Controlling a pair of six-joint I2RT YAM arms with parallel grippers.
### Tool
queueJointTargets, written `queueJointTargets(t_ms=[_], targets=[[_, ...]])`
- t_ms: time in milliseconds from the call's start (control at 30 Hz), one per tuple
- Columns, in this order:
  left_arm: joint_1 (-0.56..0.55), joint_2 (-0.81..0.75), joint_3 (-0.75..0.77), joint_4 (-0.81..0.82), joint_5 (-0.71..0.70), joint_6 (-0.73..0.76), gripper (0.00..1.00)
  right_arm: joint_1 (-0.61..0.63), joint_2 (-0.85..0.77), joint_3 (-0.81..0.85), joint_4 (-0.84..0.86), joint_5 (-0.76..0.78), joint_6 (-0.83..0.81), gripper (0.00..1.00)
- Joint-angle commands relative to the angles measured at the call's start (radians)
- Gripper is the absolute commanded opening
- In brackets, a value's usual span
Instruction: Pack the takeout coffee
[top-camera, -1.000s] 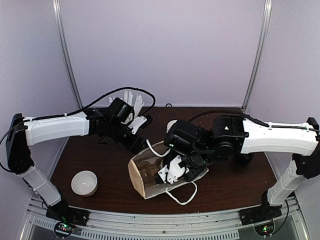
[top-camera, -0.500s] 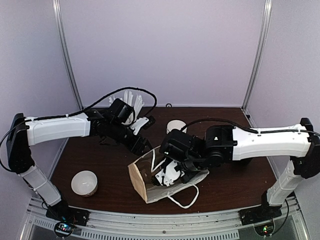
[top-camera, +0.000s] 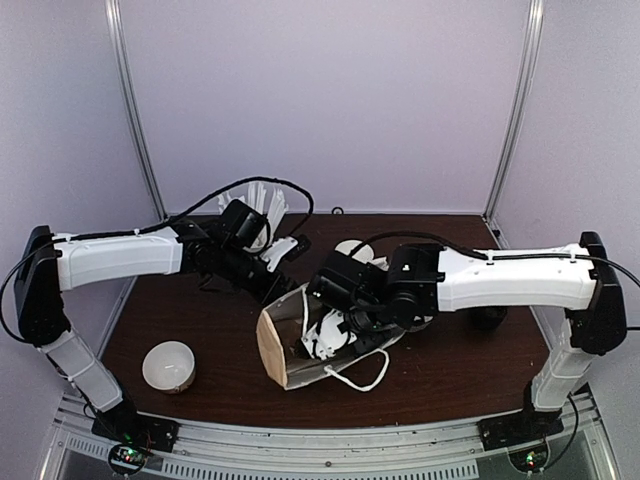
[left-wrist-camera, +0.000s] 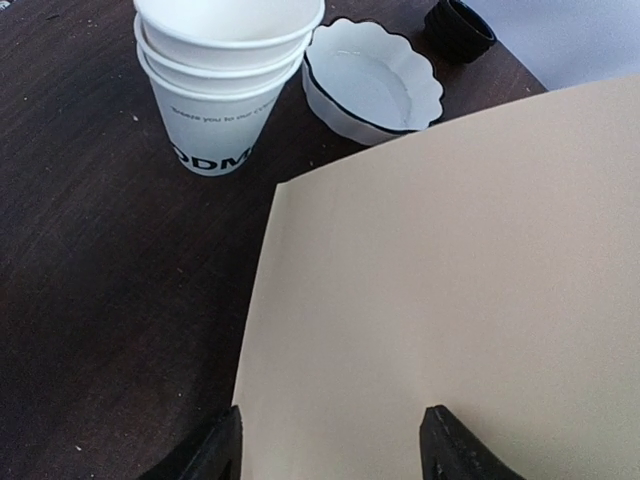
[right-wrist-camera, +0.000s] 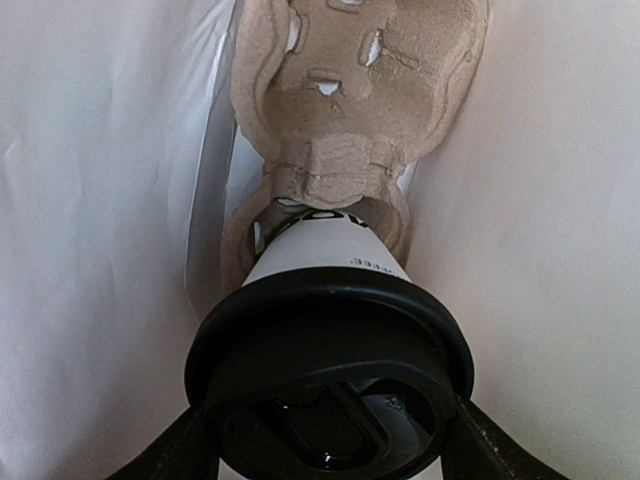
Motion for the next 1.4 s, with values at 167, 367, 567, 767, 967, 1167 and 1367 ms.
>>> queueJointTargets(t_ms=[167, 367, 567, 767, 967, 1167, 1367], targets=[[0.057, -0.073, 0.016, -0.013, -0.066, 0.016, 0.64, -0.097, 0.167, 0.262, -0.327, -0.222, 0.158, 0.66], [0.081, -0.143, 0.035, -0.066, -0.122, 0.04, 0.65, -0.129, 0.259, 0.42, -0.55, -0.437, 0.226, 0.66], [0.11, -0.19, 0.062, -0.119, -0.143, 0.061, 0.65, -0.13, 0.29, 0.479, -0.635, -0.534, 0.237, 0.66], [0.112, -0.202, 0.093, -0.144, -0.159, 0.076, 0.65, -0.17, 0.293, 0.37, -0.499, -0.505, 0.257, 0.66], [0.113, -0.236, 0.13, -0.16, -0.125, 0.084, 0.65, -0.188, 0.282, 0.22, -0.378, -0.477, 0.251, 0.66], [0.112, -0.287, 0.174, -0.204, -0.024, 0.153, 0.65, -0.19, 0.259, 0.153, -0.318, -0.478, 0.267, 0.66], [0.112, -0.343, 0.195, -0.239, 0.111, 0.231, 0.66, -0.19, 0.259, 0.144, -0.291, -0.487, 0.287, 0.69]])
